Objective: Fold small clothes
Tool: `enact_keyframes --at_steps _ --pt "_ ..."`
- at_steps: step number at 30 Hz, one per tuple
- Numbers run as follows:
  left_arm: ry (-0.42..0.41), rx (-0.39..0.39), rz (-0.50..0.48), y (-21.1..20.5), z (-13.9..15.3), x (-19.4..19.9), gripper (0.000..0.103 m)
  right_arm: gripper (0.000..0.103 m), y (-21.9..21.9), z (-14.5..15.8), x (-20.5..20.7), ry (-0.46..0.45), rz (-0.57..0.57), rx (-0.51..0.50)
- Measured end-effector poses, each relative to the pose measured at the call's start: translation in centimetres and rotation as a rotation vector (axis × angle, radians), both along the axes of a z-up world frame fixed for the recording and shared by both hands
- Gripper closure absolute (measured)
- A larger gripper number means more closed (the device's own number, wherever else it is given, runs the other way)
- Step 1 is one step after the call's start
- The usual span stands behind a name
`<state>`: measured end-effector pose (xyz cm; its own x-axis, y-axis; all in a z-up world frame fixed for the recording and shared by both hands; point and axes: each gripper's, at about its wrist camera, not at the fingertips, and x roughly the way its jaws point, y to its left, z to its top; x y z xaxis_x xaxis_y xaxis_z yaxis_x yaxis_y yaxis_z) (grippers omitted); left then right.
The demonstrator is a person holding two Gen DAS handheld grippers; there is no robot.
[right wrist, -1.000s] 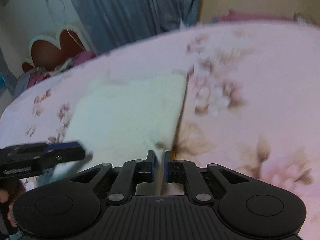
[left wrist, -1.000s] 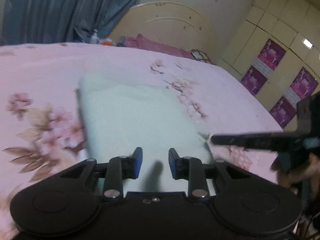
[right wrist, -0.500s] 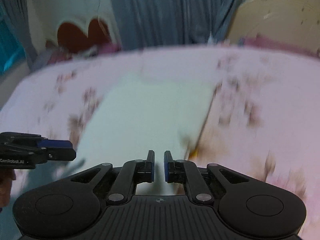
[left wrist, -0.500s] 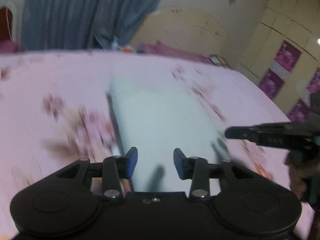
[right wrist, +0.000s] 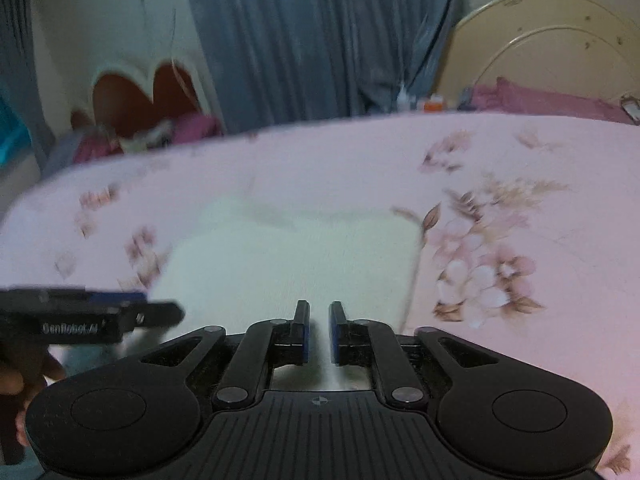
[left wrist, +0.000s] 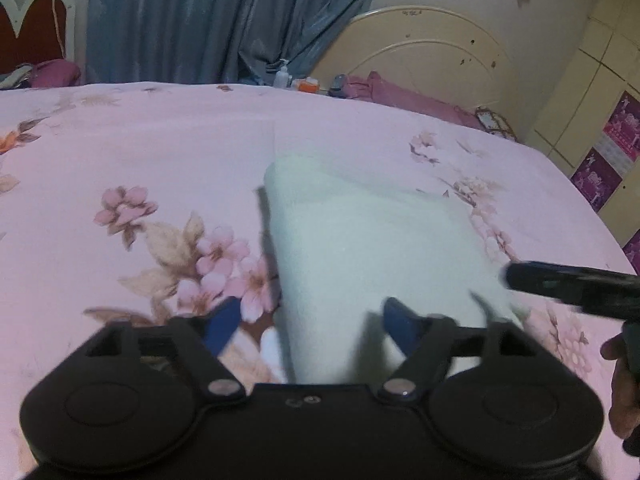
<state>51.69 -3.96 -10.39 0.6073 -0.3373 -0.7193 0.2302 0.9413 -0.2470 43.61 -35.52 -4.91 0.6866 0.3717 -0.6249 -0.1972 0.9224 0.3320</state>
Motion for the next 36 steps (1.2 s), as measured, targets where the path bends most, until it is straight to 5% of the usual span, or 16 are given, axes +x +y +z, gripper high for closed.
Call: enact_keyframes --at_steps 1,8,11,17,20,22,25,29,32,36 --pt "0.009 0.005 -0.001 0.1 -0.1 -0.3 0.023 0.019 -1.0 0.0 -0.7 -0.01 -0.014 0.031" --pt "0.074 -0.051 0.01 0.1 -0.9 -1.3 0.03 0.029 -5.2 -2.2 -0.8 0.134 -0.038 0.261" --pt "0.103 -0.127 0.027 0.6 -1.4 -1.0 0.033 0.029 -6.4 -4.2 0.0 0.214 -0.052 0.416" --pt "0.179 -0.338 0.115 2.8 -3.2 0.3 0.037 0.029 -7.6 -6.7 1.3 0.3 -0.086 0.572" --pt "0.186 -0.353 0.124 2.7 -3.4 0.8 0.037 0.03 -6.7 -6.5 2.4 0.327 -0.045 0.558" --pt "0.188 -0.325 0.106 2.1 -3.2 1.2 0.037 0.052 -5.7 -6.4 3.1 0.35 -0.018 0.52" --pt "0.191 -0.283 0.075 1.1 -3.0 2.1 0.038 0.056 -5.0 -6.4 3.6 0.358 -0.012 0.52" --pt "0.195 -0.245 0.046 -0.1 -2.9 2.8 0.062 0.057 -3.5 -5.4 4.0 0.326 0.018 0.409" --pt "0.167 -0.182 0.018 -0.8 -2.0 2.8 0.073 0.07 -2.0 -4.4 4.0 0.289 0.054 0.321" --pt "0.111 -0.08 -0.037 -1.9 -0.6 2.2 0.076 0.074 -0.8 -2.9 2.8 0.237 0.061 0.23"
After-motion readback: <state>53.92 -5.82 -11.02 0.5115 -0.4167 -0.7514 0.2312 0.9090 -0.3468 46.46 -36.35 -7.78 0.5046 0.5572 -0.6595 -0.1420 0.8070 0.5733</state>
